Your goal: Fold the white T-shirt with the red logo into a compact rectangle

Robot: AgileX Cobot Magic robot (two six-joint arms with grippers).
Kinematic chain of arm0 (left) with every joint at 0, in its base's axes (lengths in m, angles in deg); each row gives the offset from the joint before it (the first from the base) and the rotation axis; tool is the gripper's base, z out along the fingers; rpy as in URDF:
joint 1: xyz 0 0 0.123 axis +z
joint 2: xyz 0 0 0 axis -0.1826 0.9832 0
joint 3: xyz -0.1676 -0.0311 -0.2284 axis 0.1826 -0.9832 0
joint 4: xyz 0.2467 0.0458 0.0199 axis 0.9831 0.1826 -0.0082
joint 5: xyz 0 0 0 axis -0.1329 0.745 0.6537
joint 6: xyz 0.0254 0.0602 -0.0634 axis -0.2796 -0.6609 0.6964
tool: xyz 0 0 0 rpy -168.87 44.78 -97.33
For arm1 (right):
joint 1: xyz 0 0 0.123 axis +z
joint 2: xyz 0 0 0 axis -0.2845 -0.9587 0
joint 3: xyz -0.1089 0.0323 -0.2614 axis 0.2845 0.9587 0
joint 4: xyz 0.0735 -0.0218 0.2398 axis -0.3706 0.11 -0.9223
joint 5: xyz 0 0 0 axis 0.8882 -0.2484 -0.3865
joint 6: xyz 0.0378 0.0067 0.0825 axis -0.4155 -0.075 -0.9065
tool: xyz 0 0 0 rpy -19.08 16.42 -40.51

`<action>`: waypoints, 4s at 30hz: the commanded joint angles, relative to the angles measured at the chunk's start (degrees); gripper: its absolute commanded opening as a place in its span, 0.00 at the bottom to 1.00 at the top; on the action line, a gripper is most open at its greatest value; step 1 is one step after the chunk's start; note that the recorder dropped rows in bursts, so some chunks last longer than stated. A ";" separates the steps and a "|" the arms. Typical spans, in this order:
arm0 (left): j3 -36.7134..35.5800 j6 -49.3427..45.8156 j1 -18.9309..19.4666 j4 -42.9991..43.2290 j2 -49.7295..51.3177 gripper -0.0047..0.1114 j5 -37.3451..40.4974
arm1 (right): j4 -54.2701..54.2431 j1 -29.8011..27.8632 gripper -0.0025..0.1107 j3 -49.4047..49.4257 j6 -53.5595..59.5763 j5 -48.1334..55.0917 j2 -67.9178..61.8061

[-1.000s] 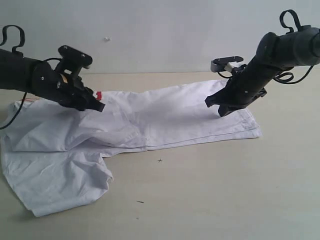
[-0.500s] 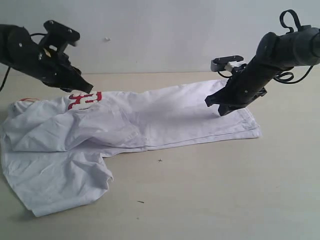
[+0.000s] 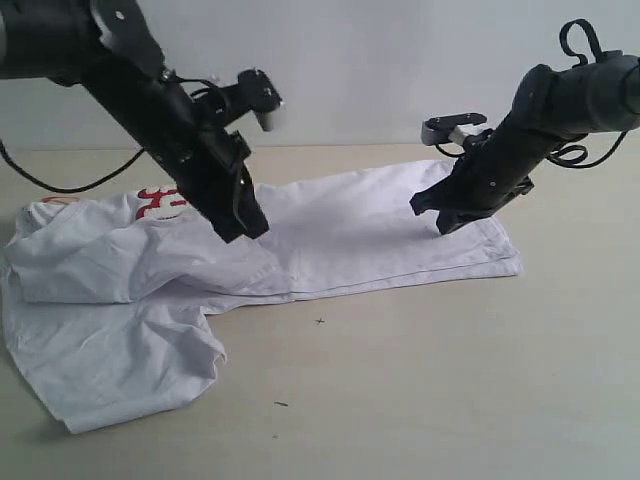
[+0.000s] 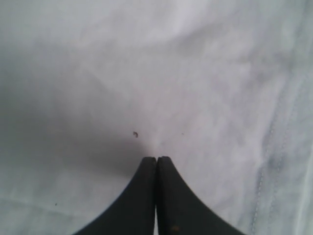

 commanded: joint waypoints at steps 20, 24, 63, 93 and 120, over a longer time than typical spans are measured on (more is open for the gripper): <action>0.44 46.58 -10.94 33.88 10.84 0.54 -13.54 | -1.69 -0.28 0.02 0.09 0.26 1.43 0.11; 0.44 54.94 -10.94 42.85 11.97 0.54 -14.32 | -3.05 -0.28 0.02 0.09 0.26 1.31 0.11; 15.65 35.32 9.98 11.51 7.63 0.47 13.66 | -2.87 -0.28 0.02 0.09 0.37 0.85 0.11; -45.55 65.74 -18.48 41.63 -13.88 0.59 -28.28 | -3.21 -0.28 0.02 0.09 0.33 2.49 0.11; -34.74 66.53 -22.86 77.21 -17.89 0.04 -6.94 | -4.26 -0.28 0.02 0.09 0.33 2.18 0.11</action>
